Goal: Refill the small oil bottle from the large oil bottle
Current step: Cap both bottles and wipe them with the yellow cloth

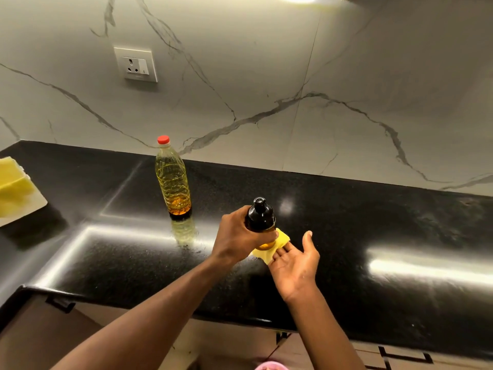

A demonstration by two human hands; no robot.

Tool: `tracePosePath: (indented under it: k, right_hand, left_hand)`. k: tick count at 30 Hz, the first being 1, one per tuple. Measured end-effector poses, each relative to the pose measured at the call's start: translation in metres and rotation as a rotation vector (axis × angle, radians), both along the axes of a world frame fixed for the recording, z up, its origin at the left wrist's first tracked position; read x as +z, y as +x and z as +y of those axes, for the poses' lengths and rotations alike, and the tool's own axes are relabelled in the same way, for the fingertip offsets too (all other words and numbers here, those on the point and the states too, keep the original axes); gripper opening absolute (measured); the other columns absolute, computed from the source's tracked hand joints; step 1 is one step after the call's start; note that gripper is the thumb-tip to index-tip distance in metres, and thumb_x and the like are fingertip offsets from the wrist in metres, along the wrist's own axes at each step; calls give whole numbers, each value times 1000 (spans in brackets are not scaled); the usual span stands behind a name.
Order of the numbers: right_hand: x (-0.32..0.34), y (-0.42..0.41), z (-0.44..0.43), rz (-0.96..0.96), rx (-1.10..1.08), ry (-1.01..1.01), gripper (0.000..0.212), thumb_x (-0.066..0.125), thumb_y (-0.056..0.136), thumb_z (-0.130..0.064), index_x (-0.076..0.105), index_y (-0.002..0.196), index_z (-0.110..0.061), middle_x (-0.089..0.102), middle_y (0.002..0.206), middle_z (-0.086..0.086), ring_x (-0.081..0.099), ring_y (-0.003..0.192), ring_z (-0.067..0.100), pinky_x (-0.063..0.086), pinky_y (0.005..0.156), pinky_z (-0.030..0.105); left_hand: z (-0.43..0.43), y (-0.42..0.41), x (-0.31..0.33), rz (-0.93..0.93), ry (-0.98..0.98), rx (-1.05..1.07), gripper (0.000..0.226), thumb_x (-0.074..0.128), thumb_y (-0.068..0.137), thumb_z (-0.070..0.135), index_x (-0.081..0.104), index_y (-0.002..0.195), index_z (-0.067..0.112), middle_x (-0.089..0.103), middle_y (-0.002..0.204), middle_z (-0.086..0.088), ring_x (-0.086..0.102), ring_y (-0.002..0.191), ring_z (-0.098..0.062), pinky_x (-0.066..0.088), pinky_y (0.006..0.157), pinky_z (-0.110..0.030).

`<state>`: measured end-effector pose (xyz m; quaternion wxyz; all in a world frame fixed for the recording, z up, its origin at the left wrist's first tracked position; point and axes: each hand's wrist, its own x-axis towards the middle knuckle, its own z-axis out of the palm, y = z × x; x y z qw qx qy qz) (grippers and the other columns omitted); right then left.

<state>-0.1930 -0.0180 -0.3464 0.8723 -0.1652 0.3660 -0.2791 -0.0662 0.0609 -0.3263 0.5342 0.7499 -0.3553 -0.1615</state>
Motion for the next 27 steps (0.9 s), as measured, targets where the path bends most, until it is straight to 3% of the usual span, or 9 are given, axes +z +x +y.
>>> tracePosePath:
  k: [4, 6, 9, 13, 16, 19, 21, 23, 27]
  right_hand:
    - [0, 9, 4, 10, 56, 0, 86, 42, 102, -71, 64, 137, 5, 75, 118, 23, 70, 115, 34, 47, 116, 49]
    - [-1, 4, 11, 52, 83, -56, 82, 43, 103, -68, 65, 137, 3, 75, 122, 23, 68, 120, 35, 44, 120, 50]
    - [2, -8, 28, 143, 85, -259, 70, 41, 106, -63, 69, 132, -5, 76, 126, 18, 69, 124, 31, 48, 116, 48]
    - [0, -5, 44, 262, 148, -571, 52, 38, 106, -60, 76, 123, -28, 79, 116, -7, 66, 115, 11, 45, 104, 37]
    - [2, 3, 35, 340, 226, -747, 62, 31, 102, -66, 73, 130, -30, 77, 124, -9, 65, 124, 9, 42, 115, 38]
    - [9, 9, 16, 349, 241, -805, 68, 26, 101, -66, 79, 115, -26, 81, 105, -9, 71, 102, 0, 47, 105, 33]
    - [9, 14, 6, 339, 272, -762, 73, 23, 105, -65, 81, 109, -21, 82, 108, 2, 75, 108, 14, 51, 109, 42]
    - [5, 17, -3, 314, 318, -675, 84, 21, 104, -71, 78, 118, -11, 79, 118, 15, 71, 121, 32, 50, 113, 53]
    - [1, 20, -10, 240, 375, -483, 92, 22, 102, -77, 73, 130, -6, 75, 127, 21, 63, 131, 42, 47, 114, 53]
  left_hand:
    - [0, -1, 2, -8, -4, -26, 40, 99, 63, 38, 75, 94, 28, 77, 86, 10, 74, 81, -4, 63, 74, -30]
    - [2, 2, 2, -3, -13, -4, 39, 99, 63, 38, 75, 92, 28, 77, 84, 10, 74, 79, -3, 62, 72, -29]
    - [3, 6, 0, 6, -24, 21, 41, 98, 63, 40, 76, 94, 27, 78, 87, 10, 74, 81, -3, 64, 75, -34]
    - [6, 10, -3, -1, -12, -1, 41, 98, 64, 37, 76, 97, 27, 78, 89, 9, 75, 83, -4, 64, 76, -36]
    - [8, 12, -1, 13, -24, -40, 44, 98, 66, 34, 76, 103, 25, 78, 94, 8, 75, 88, -4, 64, 81, -35]
    - [8, 15, 2, 53, -20, -116, 48, 98, 65, 34, 76, 107, 24, 79, 98, 5, 76, 93, -8, 64, 86, -39]
    - [10, 15, 2, 47, -17, -155, 50, 98, 64, 35, 76, 107, 24, 79, 99, 4, 77, 95, -12, 64, 87, -41]
    - [12, 13, 1, 25, -25, -171, 50, 99, 65, 35, 76, 108, 23, 79, 99, 4, 77, 95, -12, 64, 87, -42]
    - [16, 12, -3, 11, -46, -192, 49, 98, 68, 31, 76, 111, 22, 79, 101, 4, 77, 97, -13, 63, 88, -44]
